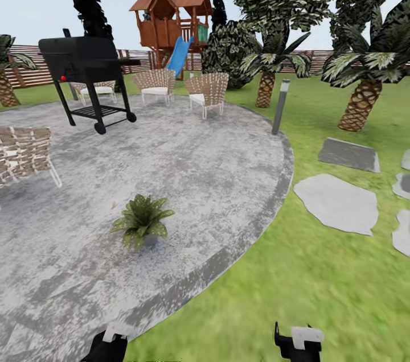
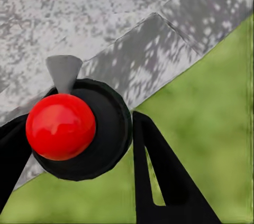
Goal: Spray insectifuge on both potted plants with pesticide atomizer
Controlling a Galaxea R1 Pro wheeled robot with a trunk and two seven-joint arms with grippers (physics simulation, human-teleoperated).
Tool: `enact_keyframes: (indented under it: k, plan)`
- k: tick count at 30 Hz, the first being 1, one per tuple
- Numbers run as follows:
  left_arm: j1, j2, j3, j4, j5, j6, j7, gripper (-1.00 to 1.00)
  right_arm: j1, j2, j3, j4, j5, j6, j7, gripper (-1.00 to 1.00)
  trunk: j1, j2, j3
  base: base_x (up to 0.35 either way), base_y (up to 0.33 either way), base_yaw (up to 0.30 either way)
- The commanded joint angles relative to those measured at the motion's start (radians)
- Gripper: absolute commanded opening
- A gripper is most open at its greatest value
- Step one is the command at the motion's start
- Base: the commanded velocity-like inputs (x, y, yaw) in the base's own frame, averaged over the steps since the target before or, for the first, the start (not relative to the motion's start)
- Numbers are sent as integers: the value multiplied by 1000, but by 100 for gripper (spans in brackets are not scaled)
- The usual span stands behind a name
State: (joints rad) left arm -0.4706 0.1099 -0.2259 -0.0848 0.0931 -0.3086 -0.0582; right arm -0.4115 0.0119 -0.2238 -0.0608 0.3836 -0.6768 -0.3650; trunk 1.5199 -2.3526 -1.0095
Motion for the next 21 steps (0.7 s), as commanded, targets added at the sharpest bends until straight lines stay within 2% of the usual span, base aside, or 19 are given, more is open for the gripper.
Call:
enact_keyframes:
  k: [1,21]
  plan:
    - [0,1,-6,0,10,-3,-5,-100,-1,0,-6,1,11,-1,-6,100,0,0,-1,-86,0,-289]
    - [0,1,-6,0,10,-3,-5,-100,-1,0,-5,4,11,-1,-6,100,0,0,-1,-7,0,-290]
